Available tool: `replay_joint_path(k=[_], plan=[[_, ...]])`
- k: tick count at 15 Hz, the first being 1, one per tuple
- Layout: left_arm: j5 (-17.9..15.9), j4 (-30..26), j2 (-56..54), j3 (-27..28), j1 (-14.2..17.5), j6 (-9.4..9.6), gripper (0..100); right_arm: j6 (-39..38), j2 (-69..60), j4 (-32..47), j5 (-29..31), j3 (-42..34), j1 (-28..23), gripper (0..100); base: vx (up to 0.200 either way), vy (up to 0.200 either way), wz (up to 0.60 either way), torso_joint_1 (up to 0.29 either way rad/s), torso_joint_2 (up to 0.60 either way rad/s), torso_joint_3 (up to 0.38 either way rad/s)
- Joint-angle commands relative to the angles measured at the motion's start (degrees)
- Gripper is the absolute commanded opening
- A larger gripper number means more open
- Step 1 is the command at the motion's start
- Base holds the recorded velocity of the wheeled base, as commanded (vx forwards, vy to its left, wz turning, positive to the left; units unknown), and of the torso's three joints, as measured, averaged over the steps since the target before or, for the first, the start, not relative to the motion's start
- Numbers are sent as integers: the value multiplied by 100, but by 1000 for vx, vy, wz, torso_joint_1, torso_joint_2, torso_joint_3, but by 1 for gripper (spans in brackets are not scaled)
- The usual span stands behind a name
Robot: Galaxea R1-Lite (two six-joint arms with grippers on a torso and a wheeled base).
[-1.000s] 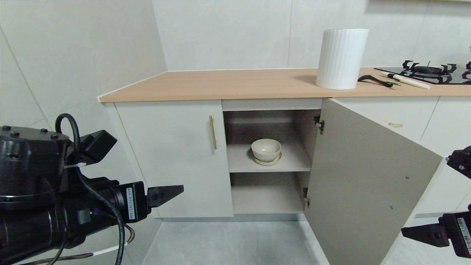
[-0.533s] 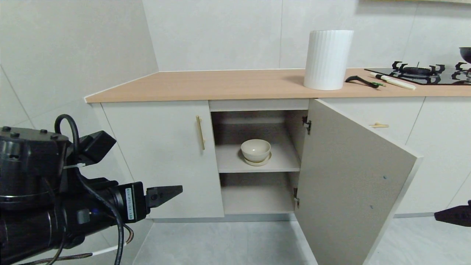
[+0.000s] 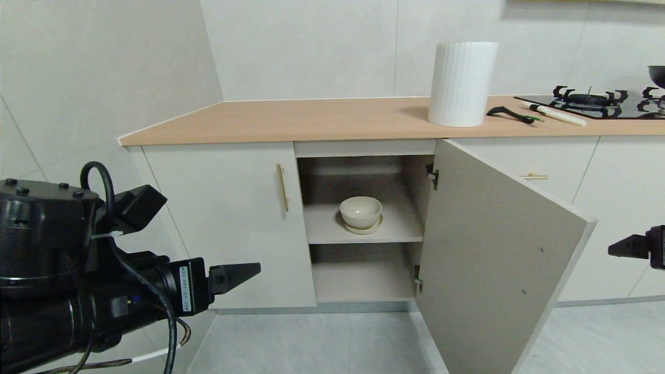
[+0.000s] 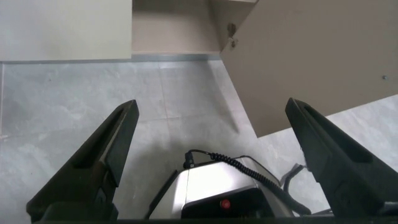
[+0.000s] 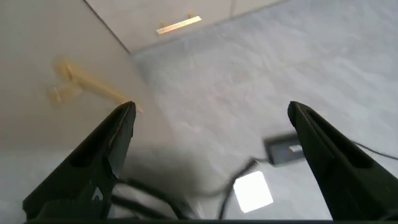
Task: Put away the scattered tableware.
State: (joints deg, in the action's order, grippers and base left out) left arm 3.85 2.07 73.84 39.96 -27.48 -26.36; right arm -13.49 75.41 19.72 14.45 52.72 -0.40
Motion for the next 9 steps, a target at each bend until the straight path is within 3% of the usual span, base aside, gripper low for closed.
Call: replay_joint_path(k=[1, 9], plan=[[1, 4, 8, 3, -3, -1, 100, -57, 571, -250, -3, -192, -39, 100, 0, 0, 0, 0, 0, 0], [1, 4, 17, 3, -3, -1, 100, -1111, 1169, -1111, -56, -377, 752, 100, 0, 0, 0, 0, 0, 0]])
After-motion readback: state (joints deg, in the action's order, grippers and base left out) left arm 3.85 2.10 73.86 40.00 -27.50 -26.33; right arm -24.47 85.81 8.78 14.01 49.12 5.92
